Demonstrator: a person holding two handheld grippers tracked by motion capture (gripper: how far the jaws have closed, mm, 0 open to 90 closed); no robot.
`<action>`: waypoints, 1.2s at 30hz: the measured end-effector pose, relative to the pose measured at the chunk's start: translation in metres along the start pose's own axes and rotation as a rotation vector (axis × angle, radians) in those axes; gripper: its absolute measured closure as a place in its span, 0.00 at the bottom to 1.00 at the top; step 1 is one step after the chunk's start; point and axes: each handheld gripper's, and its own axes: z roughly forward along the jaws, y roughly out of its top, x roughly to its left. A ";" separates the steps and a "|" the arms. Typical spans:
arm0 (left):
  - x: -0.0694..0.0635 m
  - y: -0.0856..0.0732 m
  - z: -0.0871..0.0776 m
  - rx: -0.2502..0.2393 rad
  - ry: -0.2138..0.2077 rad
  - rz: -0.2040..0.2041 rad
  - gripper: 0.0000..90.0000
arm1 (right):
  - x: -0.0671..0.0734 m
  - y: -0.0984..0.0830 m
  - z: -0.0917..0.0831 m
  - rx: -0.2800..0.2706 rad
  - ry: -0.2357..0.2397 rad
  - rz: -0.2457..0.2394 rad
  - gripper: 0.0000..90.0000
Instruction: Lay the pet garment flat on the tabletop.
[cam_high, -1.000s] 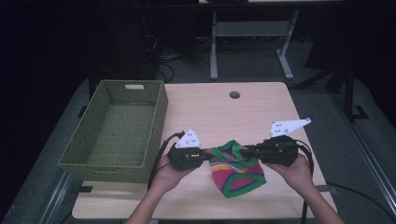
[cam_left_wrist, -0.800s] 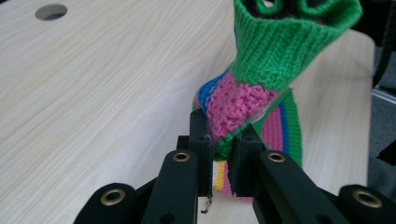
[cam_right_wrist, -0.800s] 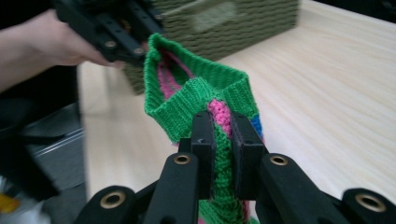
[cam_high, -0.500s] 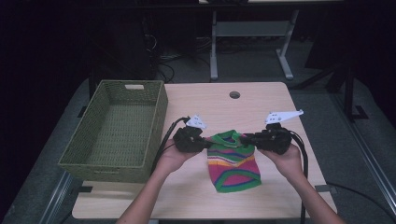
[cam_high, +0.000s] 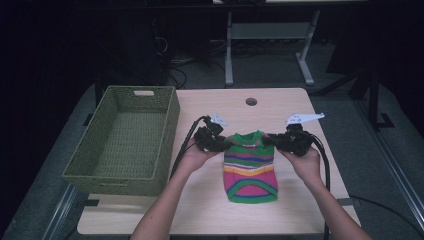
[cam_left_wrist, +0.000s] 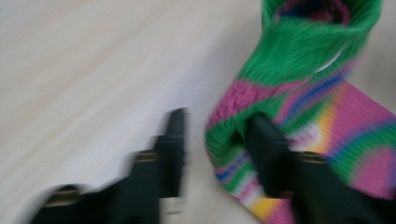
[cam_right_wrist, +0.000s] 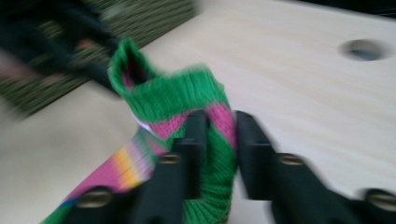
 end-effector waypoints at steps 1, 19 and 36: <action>0.002 0.000 0.001 -0.016 0.011 -0.032 0.47 | -0.009 0.004 0.002 -0.017 -0.028 0.038 0.69; -0.024 -0.033 0.024 0.045 -0.123 0.033 0.78 | -0.022 -0.036 0.032 0.292 0.048 0.039 0.85; -0.030 -0.038 0.048 0.140 -0.025 0.094 0.72 | -0.015 -0.044 0.051 0.300 0.037 0.039 0.81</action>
